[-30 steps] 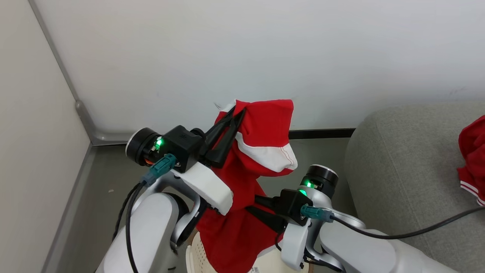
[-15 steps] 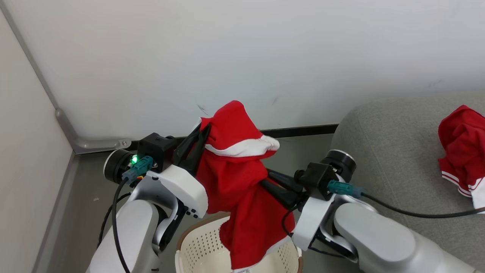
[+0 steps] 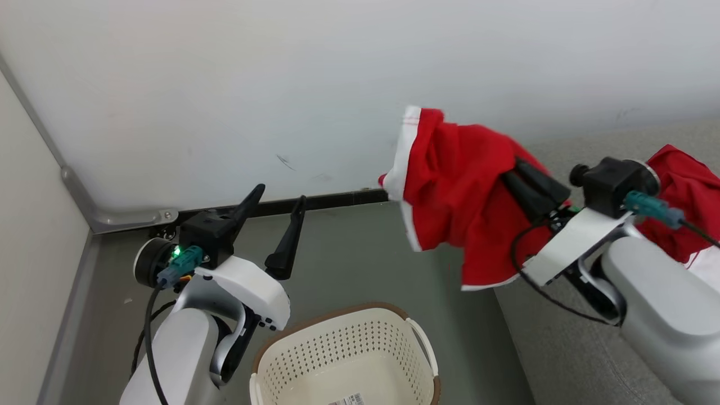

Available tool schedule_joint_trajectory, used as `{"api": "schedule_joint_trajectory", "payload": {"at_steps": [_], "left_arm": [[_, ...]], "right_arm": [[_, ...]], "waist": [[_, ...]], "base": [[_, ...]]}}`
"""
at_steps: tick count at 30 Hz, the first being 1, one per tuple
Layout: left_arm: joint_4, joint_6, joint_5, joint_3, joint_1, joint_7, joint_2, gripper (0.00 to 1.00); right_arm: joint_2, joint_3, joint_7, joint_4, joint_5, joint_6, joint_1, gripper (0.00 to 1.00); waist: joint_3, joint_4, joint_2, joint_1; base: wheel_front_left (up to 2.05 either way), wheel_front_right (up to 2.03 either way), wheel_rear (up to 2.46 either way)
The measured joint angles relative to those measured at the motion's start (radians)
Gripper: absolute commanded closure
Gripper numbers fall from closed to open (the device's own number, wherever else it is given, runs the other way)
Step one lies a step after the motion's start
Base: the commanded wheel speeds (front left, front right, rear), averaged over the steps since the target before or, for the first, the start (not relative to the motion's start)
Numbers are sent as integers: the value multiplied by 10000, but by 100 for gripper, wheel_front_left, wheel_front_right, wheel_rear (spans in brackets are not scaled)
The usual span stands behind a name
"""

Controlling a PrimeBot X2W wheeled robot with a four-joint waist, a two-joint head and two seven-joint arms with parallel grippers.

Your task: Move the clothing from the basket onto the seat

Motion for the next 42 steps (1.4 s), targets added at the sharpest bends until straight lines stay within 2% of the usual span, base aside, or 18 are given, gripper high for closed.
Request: {"api": "schedule_joint_trajectory", "payload": {"at_steps": [8, 15, 26, 42], "left_arm": [[-374, 359, -2, 454, 18, -1070, -13, 0], [-510, 537, -104, 598, 304, -1488, -224, 0], [-508, 585, -280, 564, 883, -1661, -627, 0], [-617, 675, -278, 408, 1244, -1678, -706, 0]], "right_arm": [[-577, -1764, -12, -245, -128, 0, 822, 100], [-685, -2951, -13, -583, -376, -2, 1745, 100], [-585, -4088, -13, -1371, -993, -2, 3334, 100], [-276, -5586, -13, -2637, -1987, -2, 5178, 100]], "waist": [[42, -104, 0, 0], [28, -312, 0, 0], [8, -829, 0, 0], [130, -1894, 0, 0]], "base": [[0, 0, 0], [0, 0, 0], [0, 0, 0], [0, 0, 0]]}}
